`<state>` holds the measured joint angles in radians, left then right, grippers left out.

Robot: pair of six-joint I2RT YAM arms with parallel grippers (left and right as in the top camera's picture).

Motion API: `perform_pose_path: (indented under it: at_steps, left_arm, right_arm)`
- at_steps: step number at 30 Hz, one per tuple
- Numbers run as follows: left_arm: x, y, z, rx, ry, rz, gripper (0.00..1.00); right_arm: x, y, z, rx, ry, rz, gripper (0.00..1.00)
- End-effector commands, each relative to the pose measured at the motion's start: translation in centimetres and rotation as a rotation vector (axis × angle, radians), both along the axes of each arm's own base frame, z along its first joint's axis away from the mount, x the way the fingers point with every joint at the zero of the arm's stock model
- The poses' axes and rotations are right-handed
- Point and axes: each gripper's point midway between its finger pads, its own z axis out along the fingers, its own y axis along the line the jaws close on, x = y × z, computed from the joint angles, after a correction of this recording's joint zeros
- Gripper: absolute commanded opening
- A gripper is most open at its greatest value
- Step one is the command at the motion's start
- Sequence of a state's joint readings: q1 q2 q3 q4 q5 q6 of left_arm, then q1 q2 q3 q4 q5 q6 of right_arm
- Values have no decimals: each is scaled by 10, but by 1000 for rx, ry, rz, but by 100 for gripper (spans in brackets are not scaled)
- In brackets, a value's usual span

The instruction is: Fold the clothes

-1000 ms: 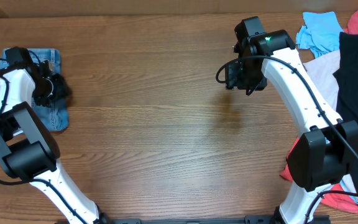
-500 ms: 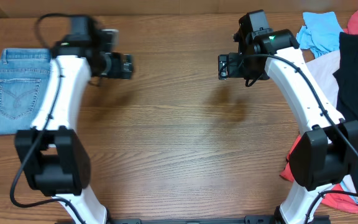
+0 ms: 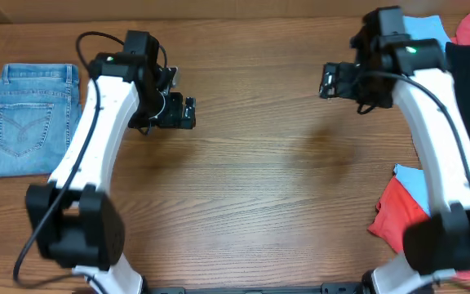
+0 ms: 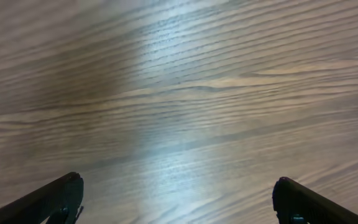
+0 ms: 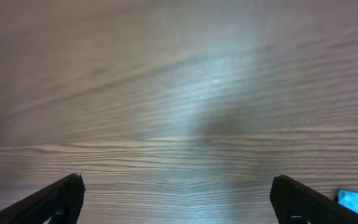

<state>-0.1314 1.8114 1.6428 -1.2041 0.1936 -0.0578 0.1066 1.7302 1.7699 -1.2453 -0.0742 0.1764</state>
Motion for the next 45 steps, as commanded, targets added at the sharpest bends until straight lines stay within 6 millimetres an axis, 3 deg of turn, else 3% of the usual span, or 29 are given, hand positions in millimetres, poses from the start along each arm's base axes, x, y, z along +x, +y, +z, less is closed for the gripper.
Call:
perform_pose_path:
  at_steps: [1, 5, 9, 14, 18, 26, 33, 45]
  left_arm:
    - [-19, 4, 55, 55, -186, 31, 100]
    - [-46, -3, 80, 53, -383, 0, 100]
    - [-75, 0, 98, 12, -626, 5, 100]
    - [-108, 25, 113, -16, -883, 133, 100]
    - [-131, 33, 111, -21, -934, 147, 100]
    - [-166, 43, 63, 47, -723, 119, 100]
    - [-189, 49, 36, 93, -579, 101, 100]
    - [-194, 50, 31, 101, -553, 97, 100]
  right_arm:
    - [-25, 1, 50, 27, -141, -3, 100]
    - [-55, -2, 73, 44, -269, -6, 100]
    - [-91, -4, 81, 71, -472, 2, 100]
    - [-133, -20, 74, 56, -718, -42, 100]
    - [-165, -23, 38, 55, -698, -41, 100]
    - [-221, -30, -41, 9, -344, -35, 100]
    - [-224, -30, -44, 8, -328, -37, 100]
    - [-230, -31, -34, 18, -395, -40, 100]
